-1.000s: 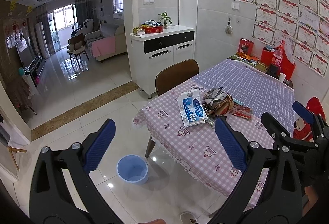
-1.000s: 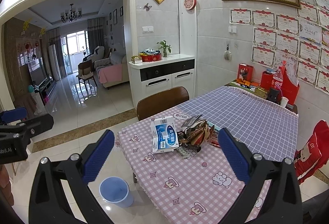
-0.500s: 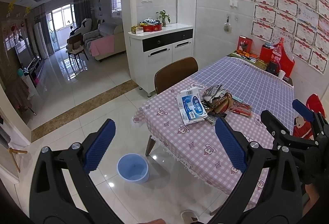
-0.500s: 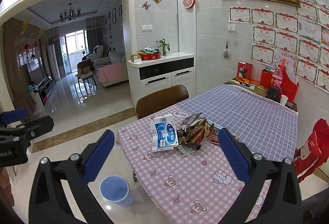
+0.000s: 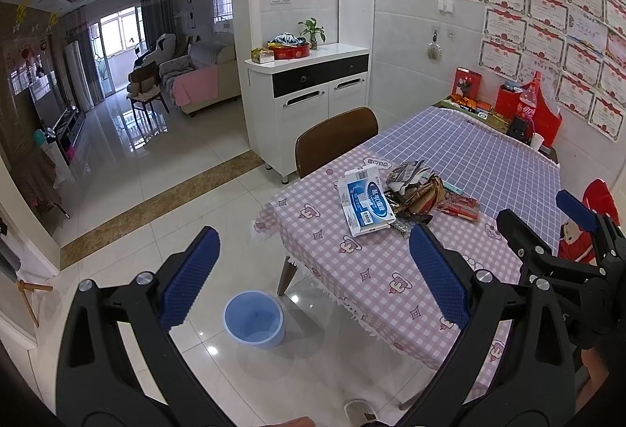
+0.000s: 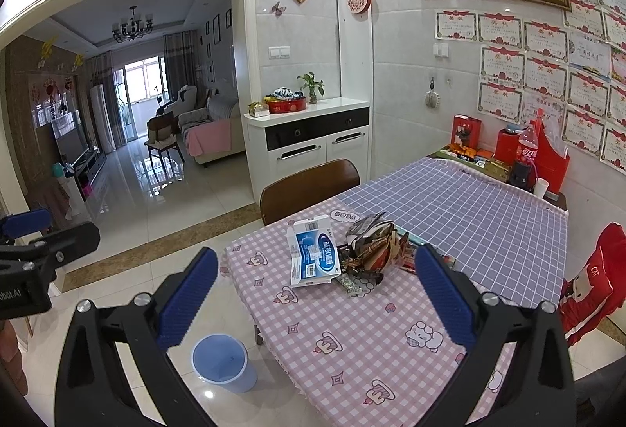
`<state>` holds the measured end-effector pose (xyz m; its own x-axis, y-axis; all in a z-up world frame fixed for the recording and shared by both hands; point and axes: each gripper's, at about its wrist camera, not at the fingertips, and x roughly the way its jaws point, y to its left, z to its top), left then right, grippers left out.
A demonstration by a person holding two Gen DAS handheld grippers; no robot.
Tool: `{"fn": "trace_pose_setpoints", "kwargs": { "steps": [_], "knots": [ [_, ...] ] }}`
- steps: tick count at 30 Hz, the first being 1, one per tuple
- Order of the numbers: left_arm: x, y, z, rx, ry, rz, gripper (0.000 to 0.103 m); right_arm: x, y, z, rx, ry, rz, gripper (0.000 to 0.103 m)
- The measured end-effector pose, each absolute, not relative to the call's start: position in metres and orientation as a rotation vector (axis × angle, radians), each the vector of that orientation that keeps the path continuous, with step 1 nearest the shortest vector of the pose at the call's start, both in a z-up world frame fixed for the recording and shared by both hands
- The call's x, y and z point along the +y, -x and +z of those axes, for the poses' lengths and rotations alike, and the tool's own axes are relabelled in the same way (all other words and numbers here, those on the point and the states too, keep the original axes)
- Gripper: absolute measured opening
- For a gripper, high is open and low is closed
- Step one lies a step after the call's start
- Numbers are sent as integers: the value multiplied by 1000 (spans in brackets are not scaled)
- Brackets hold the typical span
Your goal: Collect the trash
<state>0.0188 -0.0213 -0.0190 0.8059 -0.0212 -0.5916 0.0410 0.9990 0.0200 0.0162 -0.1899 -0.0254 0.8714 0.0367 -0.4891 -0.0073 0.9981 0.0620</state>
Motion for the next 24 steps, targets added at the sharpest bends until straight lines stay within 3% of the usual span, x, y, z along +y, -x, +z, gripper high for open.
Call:
{"fn": "trace_pose_setpoints", "kwargs": {
  "steps": [24],
  "knots": [
    [-17, -19, -17, 637, -27, -30, 95, -188, -17, -25, 519, -61, 23, 99]
  ]
}}
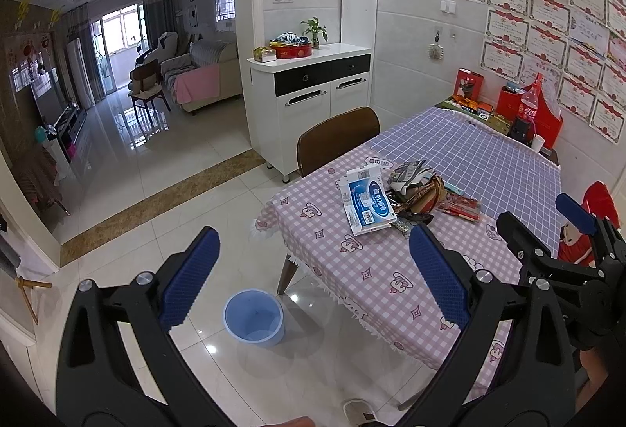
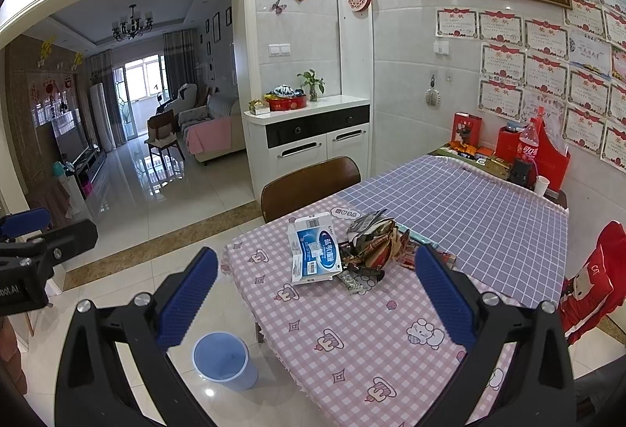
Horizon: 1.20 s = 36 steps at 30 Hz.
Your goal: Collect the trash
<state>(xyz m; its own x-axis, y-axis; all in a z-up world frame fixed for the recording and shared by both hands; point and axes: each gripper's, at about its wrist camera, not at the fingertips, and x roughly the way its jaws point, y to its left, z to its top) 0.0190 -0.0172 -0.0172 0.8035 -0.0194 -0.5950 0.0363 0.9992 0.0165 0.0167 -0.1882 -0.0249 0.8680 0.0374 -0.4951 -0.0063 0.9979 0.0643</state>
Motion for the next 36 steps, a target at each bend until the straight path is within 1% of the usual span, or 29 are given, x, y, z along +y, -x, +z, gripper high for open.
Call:
{"fn": "trace_pose_setpoints", "kwargs": {
  "steps": [23, 36],
  "knots": [
    [-13, -19, -17, 639, -27, -28, 95, -178, -9, -25, 540, -77, 46, 99],
    [8, -2, -29, 663, -23, -21, 95, -161, -3, -21, 561, -82, 87, 99]
  ]
}}
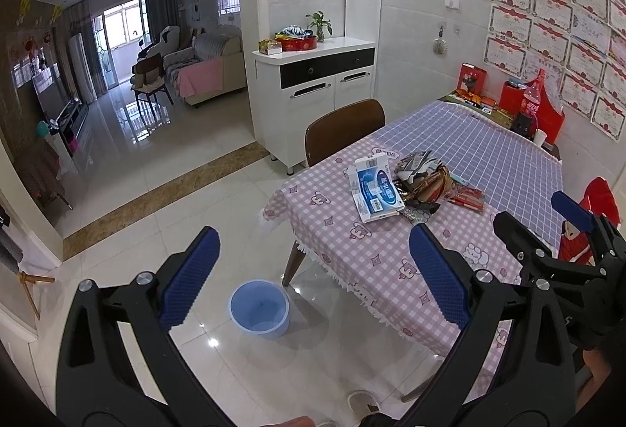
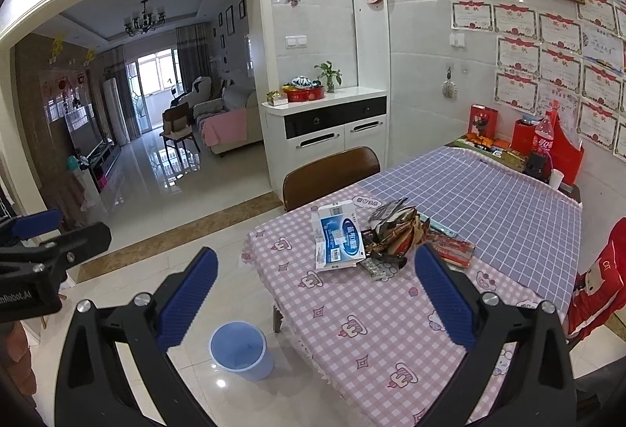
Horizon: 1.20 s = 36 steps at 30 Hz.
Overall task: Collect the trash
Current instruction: 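Grasp the white-and-blue box with the left tool while the right tool grasps a folded paper wrapper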
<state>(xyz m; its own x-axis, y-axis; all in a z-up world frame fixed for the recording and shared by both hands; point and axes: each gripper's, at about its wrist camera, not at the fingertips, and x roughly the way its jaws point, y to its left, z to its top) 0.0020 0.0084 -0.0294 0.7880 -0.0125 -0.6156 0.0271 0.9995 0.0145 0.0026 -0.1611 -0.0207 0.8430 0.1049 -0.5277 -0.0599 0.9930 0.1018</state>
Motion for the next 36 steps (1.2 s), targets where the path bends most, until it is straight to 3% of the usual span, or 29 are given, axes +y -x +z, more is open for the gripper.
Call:
{"fn": "trace_pose_setpoints", "kwargs": {
  "steps": [10, 19, 36],
  "knots": [
    [25, -9, -56, 762, -27, -20, 95, -151, -6, -46, 652, -102, 75, 99],
    [13, -63, -83, 849, -65, -40, 95, -163, -59, -85, 731, -137, 55, 99],
    [-76, -329, -208, 1234, 5, -145, 95, -285, -284, -202, 966, -266, -95, 99]
  ]
}}
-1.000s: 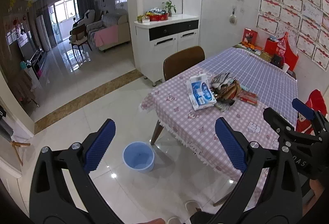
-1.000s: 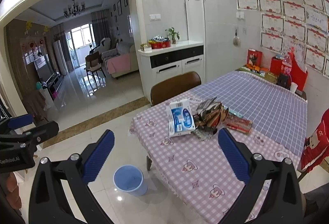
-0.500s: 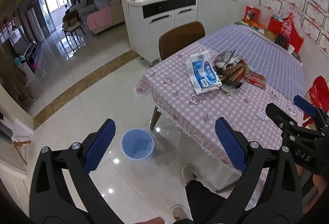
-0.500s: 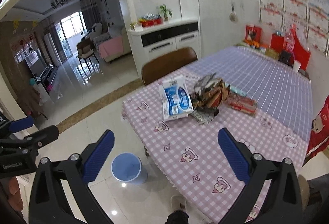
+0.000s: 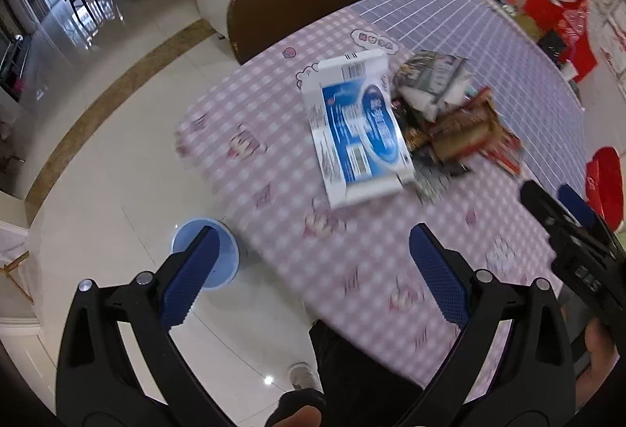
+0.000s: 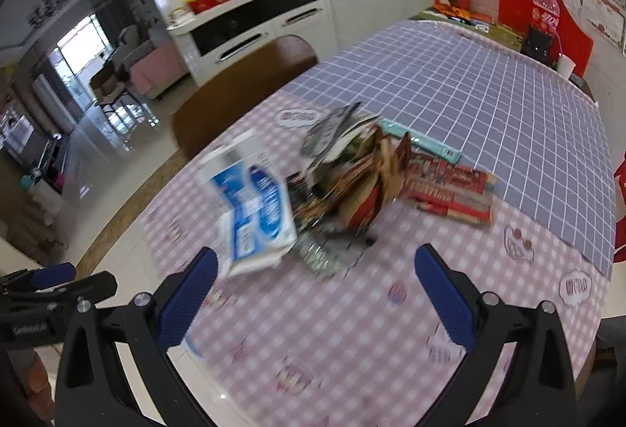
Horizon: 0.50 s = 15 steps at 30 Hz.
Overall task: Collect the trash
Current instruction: 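Grasp the white-and-blue box with the left tool while the right tool grasps a folded paper wrapper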
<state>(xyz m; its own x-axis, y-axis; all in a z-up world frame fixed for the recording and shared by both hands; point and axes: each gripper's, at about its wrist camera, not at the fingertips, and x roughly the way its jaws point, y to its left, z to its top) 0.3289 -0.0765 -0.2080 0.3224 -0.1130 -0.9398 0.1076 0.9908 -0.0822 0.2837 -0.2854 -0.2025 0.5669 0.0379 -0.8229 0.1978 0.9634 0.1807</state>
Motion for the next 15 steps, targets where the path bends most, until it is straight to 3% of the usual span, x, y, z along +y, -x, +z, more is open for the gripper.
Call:
{"fn": "trace_pose_setpoints", "kwargs": {
  "steps": [10, 15],
  "knots": [
    [-98, -439, -251, 1224, 59, -140, 95, -313, -388, -214, 881, -216, -141, 99],
    [-111, -469, -279, 1215, -20, -160, 95, -328, -440, -240, 924, -273, -163, 99]
  ]
}}
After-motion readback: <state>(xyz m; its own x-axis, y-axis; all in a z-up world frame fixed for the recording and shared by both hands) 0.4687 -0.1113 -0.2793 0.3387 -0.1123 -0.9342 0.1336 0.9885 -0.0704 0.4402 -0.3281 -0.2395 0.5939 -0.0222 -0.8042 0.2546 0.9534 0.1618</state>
